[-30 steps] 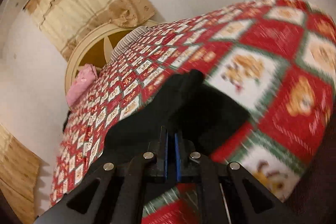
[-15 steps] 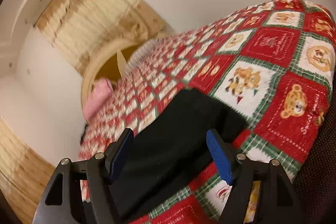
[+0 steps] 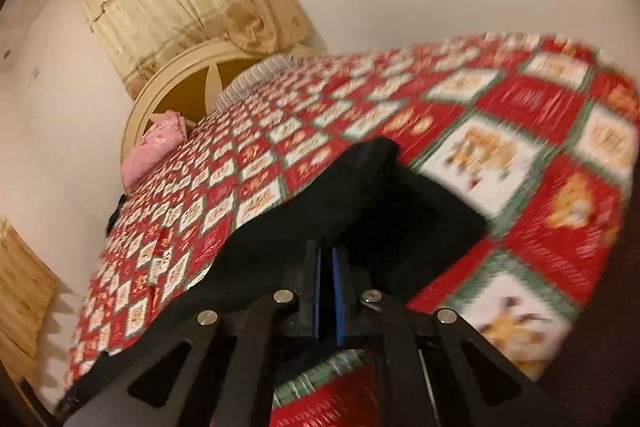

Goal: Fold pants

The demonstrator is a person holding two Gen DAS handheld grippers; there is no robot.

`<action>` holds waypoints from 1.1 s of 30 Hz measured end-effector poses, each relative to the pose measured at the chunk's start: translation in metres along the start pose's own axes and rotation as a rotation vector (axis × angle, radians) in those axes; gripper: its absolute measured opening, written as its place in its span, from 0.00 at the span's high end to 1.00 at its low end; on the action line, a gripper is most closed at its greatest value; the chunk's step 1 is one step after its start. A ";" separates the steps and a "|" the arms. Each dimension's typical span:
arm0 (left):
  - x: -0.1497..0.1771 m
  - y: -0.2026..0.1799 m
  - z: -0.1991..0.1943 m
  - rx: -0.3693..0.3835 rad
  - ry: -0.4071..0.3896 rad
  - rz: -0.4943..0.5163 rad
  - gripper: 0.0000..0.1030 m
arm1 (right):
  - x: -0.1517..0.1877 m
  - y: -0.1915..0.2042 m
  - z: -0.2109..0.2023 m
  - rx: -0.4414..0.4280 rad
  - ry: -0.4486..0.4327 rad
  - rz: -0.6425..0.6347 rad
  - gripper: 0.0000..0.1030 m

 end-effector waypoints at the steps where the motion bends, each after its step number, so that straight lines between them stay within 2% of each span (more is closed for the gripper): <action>1: -0.001 -0.006 0.000 0.015 0.000 0.013 0.15 | 0.003 -0.007 -0.001 -0.002 0.010 0.010 0.95; 4: -0.006 -0.024 0.003 0.076 0.010 0.053 0.15 | 0.015 -0.031 0.012 0.042 0.068 0.030 0.95; 5: -0.006 -0.031 0.004 0.094 0.012 0.063 0.15 | 0.018 -0.037 0.012 0.003 0.044 0.051 0.96; 8: -0.007 -0.054 0.011 0.131 0.026 0.096 0.15 | 0.015 -0.040 0.004 -0.014 0.047 0.082 0.95; 9: -0.007 -0.059 0.012 0.140 0.030 0.100 0.15 | 0.014 -0.043 0.000 0.006 0.043 0.098 0.95; 11: -0.006 -0.070 0.016 0.170 0.040 0.104 0.15 | 0.006 -0.046 -0.018 0.057 -0.034 0.103 0.95; 12: -0.006 -0.074 0.017 0.179 0.041 0.106 0.15 | -0.003 -0.038 -0.030 0.069 -0.100 0.045 0.95; 13: -0.008 -0.081 0.020 0.190 0.042 0.112 0.15 | -0.006 -0.031 -0.037 0.080 -0.127 -0.003 0.95; 14: -0.009 -0.087 0.022 0.200 0.041 0.119 0.15 | -0.014 -0.013 -0.039 0.089 -0.150 -0.106 0.95; 15: -0.011 -0.094 0.024 0.214 0.039 0.129 0.15 | -0.017 0.000 -0.037 0.079 -0.146 -0.162 0.95; 18: -0.015 -0.116 0.030 0.233 0.014 0.165 0.15 | -0.017 0.047 -0.007 -0.040 -0.032 -0.284 0.95; 20: -0.017 -0.127 0.035 0.235 -0.001 0.165 0.15 | -0.011 0.069 0.023 -0.052 0.072 -0.343 0.95; 22: -0.013 -0.136 0.050 0.242 0.031 0.147 0.15 | 0.000 0.082 0.055 -0.032 0.158 -0.376 0.95; 23: -0.007 -0.139 0.057 0.249 0.071 0.141 0.15 | 0.006 0.081 0.079 0.018 0.233 -0.366 0.95; 24: 0.001 -0.142 0.065 0.257 0.124 0.139 0.15 | 0.009 0.074 0.091 0.040 0.258 -0.337 0.95; 25: 0.010 -0.144 0.071 0.267 0.172 0.139 0.15 | 0.005 0.068 0.097 0.024 0.241 -0.295 0.95; 26: 0.016 -0.145 0.072 0.267 0.176 0.145 0.14 | -0.001 0.061 0.101 0.017 0.222 -0.263 0.97; 27: 0.021 -0.147 0.065 0.255 0.116 0.181 0.14 | -0.010 0.049 0.106 0.020 0.210 -0.209 0.98; 28: 0.024 -0.148 0.063 0.249 0.115 0.204 0.14 | -0.017 0.038 0.110 -0.001 0.209 -0.149 0.99; 29: 0.026 -0.149 0.060 0.244 0.109 0.222 0.14 | -0.023 0.021 0.117 -0.054 0.231 -0.042 0.99; 31: 0.029 -0.148 0.055 0.251 0.114 0.218 0.14 | -0.028 0.003 0.126 -0.112 0.264 0.084 1.00; 33: 0.032 -0.149 0.051 0.256 0.111 0.224 0.14 | -0.033 0.008 0.115 -0.131 0.235 0.094 1.00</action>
Point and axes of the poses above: each gripper's, at about its wrist camera, not at the fingertips, and z roughly the way its jaws point, y to its left, x to its underside, the point moved 4 cm from there along z, roughly the way its jaws point, and after that the axes turned 1 degree about x, right-handed, at the moved point
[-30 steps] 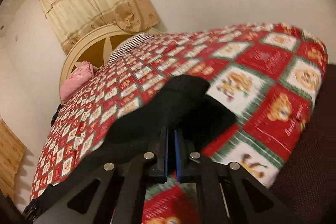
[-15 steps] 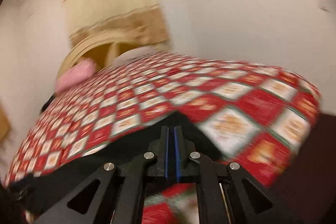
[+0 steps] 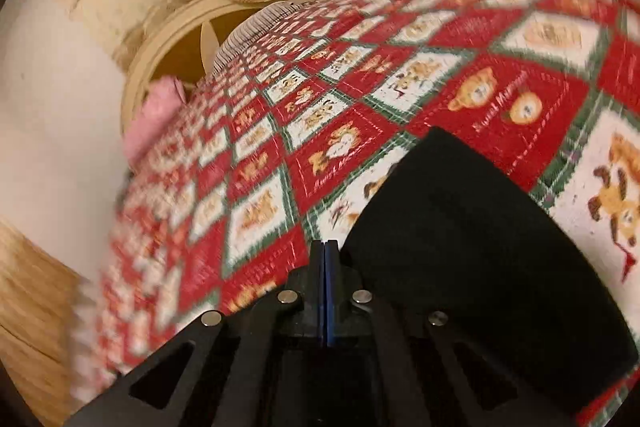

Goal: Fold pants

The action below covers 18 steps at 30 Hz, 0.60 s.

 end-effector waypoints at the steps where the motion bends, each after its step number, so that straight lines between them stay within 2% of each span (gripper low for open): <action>1: 0.001 -0.002 -0.001 -0.002 -0.003 0.007 0.14 | 0.002 0.006 -0.011 0.009 -0.038 -0.029 1.00; 3: 0.003 -0.003 -0.005 -0.003 -0.009 0.012 0.14 | 0.015 0.030 -0.037 -0.006 -0.106 -0.137 0.97; 5: 0.003 -0.003 -0.004 0.001 -0.013 0.015 0.14 | 0.039 0.046 -0.050 -0.046 -0.084 -0.217 0.97; 7: 0.002 -0.003 -0.002 0.004 -0.010 0.016 0.14 | 0.069 0.051 -0.051 -0.021 -0.004 -0.267 0.97; 8: 0.001 -0.003 -0.001 0.005 -0.008 0.013 0.14 | 0.091 0.044 -0.045 0.034 0.068 -0.276 0.97; 9: 0.001 -0.003 -0.001 0.007 -0.004 0.014 0.14 | 0.102 0.039 -0.046 0.029 0.068 -0.276 0.96; 10: 0.001 -0.003 -0.002 0.010 -0.001 0.017 0.14 | 0.113 0.031 -0.057 -0.004 0.013 -0.274 0.96; 11: 0.002 -0.003 -0.002 0.013 -0.001 0.019 0.14 | 0.118 0.028 -0.062 -0.017 -0.001 -0.269 0.97; 14: 0.005 -0.002 -0.006 0.025 0.004 0.015 0.14 | 0.125 0.007 -0.075 -0.086 0.001 -0.136 0.99; 16: 0.007 -0.003 -0.009 0.027 0.007 0.022 0.14 | 0.126 0.006 -0.080 -0.084 0.033 -0.122 0.99; 18: 0.009 -0.004 -0.012 0.024 0.008 0.034 0.14 | 0.128 0.012 -0.087 -0.037 0.058 -0.171 0.99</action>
Point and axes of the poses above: each gripper's, at about its wrist camera, not at the fingertips, and z roughly the way its jaws point, y to its left, x to its underside, the point moved 4 cm from there along z, roughly the way its jaws point, and after that the axes turned 1 degree about x, right-handed, at the moved point
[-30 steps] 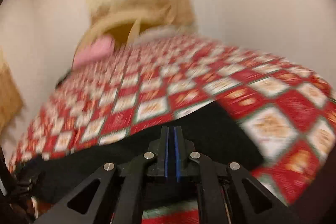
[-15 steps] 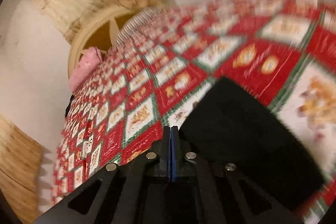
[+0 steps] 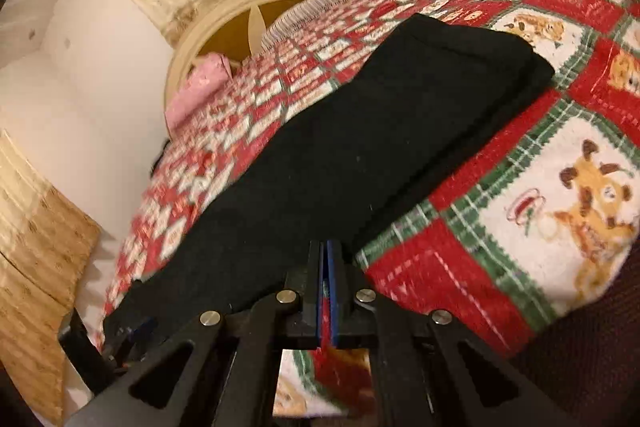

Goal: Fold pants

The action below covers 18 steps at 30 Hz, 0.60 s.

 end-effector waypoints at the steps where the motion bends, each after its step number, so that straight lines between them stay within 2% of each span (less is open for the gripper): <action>1: 0.000 0.000 -0.001 0.001 0.002 0.001 0.14 | -0.001 0.002 -0.005 0.032 -0.011 -0.015 0.98; 2: 0.000 0.001 -0.002 0.005 0.006 -0.003 0.14 | -0.001 0.005 -0.016 0.063 -0.059 -0.028 0.96; 4: -0.001 0.005 -0.006 0.018 0.005 -0.034 0.14 | -0.014 -0.002 -0.048 0.094 -0.229 -0.019 0.96; 6: -0.004 0.010 -0.013 0.037 -0.021 -0.084 0.14 | -0.027 -0.018 -0.072 0.144 -0.354 0.039 0.94; 7: -0.006 0.012 -0.017 0.043 -0.038 -0.102 0.14 | -0.034 -0.028 -0.078 0.164 -0.386 0.067 0.90; 8: -0.009 0.015 -0.022 0.041 -0.064 -0.119 0.14 | -0.037 -0.035 -0.081 0.178 -0.400 0.085 0.71; 9: -0.012 0.017 -0.025 0.034 -0.081 -0.129 0.14 | -0.042 -0.045 -0.082 0.206 -0.415 0.118 0.43; 10: -0.015 0.019 -0.028 0.025 -0.098 -0.141 0.14 | -0.046 -0.055 -0.081 0.237 -0.425 0.157 0.32; 11: -0.017 0.022 -0.032 0.017 -0.114 -0.153 0.14 | -0.049 -0.056 -0.078 0.247 -0.431 0.177 0.28; 14: -0.020 0.032 -0.041 -0.012 -0.144 -0.182 0.14 | -0.060 -0.064 -0.062 0.258 -0.416 0.180 0.28; 17: -0.021 0.049 -0.048 -0.054 -0.158 -0.212 0.14 | -0.064 -0.068 -0.030 0.371 -0.339 0.128 0.28; 18: -0.021 0.059 -0.053 -0.076 -0.169 -0.228 0.14 | -0.063 -0.064 -0.028 0.406 -0.350 0.098 0.28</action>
Point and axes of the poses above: each gripper's, at about its wrist camera, not at the fingertips, and z roughly the way its jaws point, y to its left, x to its underside, the point moved 4 cm from there along z, roughly the way its jaws point, and after that the axes turned 1 degree about x, right-handed, at the moved point
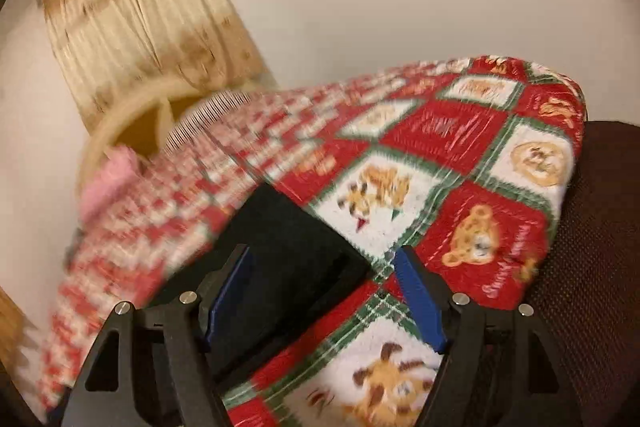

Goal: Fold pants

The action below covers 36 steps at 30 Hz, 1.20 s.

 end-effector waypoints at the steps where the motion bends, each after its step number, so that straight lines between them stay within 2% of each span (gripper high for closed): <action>1: -0.001 0.007 -0.002 -0.014 -0.008 -0.010 0.14 | 0.002 0.008 0.000 0.027 -0.021 -0.047 0.29; 2: -0.003 0.016 -0.007 -0.033 -0.021 -0.024 0.14 | 0.007 0.018 0.002 0.060 -0.015 -0.125 0.37; 3: -0.004 0.027 -0.012 -0.054 -0.033 -0.043 0.14 | 0.008 0.018 0.003 0.093 -0.014 -0.172 0.56; 4: -0.005 0.038 -0.016 -0.073 -0.040 -0.063 0.14 | 0.009 0.021 0.002 0.106 -0.012 -0.207 0.63; 5: -0.005 0.048 -0.019 -0.090 -0.043 -0.083 0.14 | 0.009 0.016 0.001 0.079 -0.006 -0.202 0.78; 6: -0.005 0.063 -0.023 -0.115 -0.049 -0.113 0.14 | 0.007 0.015 0.000 0.041 0.019 -0.177 0.86; 8: -0.003 0.082 -0.029 -0.145 -0.059 -0.155 0.14 | -0.001 0.016 -0.003 0.017 0.033 -0.135 0.87; 10: -0.001 0.105 -0.037 -0.178 -0.074 -0.210 0.14 | -0.002 0.030 -0.019 -0.036 -0.007 -0.134 0.88; 13: 0.000 0.127 -0.044 -0.212 -0.092 -0.270 0.14 | 0.003 0.087 -0.060 -0.166 -0.084 -0.258 0.88; 15: -0.001 0.136 -0.047 -0.217 -0.100 -0.299 0.14 | 0.020 0.138 -0.090 -0.267 -0.126 -0.382 0.88; 19: 0.001 0.143 -0.049 -0.218 -0.115 -0.320 0.14 | 0.084 0.222 -0.114 -0.439 -0.113 -0.606 0.88; 21: 0.003 0.143 -0.050 -0.214 -0.111 -0.314 0.14 | 0.139 0.264 -0.118 -0.517 -0.100 -0.748 0.88; 24: 0.007 0.144 -0.050 -0.217 -0.100 -0.302 0.14 | 0.206 0.301 -0.116 -0.599 -0.059 -0.895 0.88; 26: 0.009 0.146 -0.051 -0.222 -0.095 -0.296 0.14 | 0.249 0.315 -0.110 -0.618 -0.046 -1.001 0.88; 29: 0.011 0.151 -0.052 -0.232 -0.094 -0.290 0.14 | 0.286 0.322 -0.099 -0.567 -0.047 -1.119 0.86; 31: 0.012 0.154 -0.051 -0.244 -0.091 -0.284 0.14 | 0.294 0.320 -0.099 -0.548 -0.083 -1.138 0.84; 33: 0.014 0.157 -0.048 -0.246 -0.082 -0.288 0.14 | 0.293 0.318 -0.104 -0.554 -0.072 -1.146 0.80; 34: 0.015 0.158 -0.046 -0.243 -0.075 -0.294 0.14 | 0.290 0.317 -0.106 -0.573 -0.050 -1.141 0.79; 35: 0.017 0.159 -0.044 -0.239 -0.070 -0.298 0.14 | 0.286 0.316 -0.109 -0.635 0.007 -1.114 0.71; 36: 0.018 0.158 -0.042 -0.235 -0.065 -0.301 0.14 | 0.279 0.313 -0.114 -0.731 0.083 -1.063 0.58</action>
Point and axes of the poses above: each gripper's, at about its wrist camera, not at the fingertips, and z roughly the way its jaws point, y to its left, x to its underside, the point moved 4 cm from there along z, roughly the way its jaws point, and after that the axes turned 1 degree about x, right-handed, at the moved point
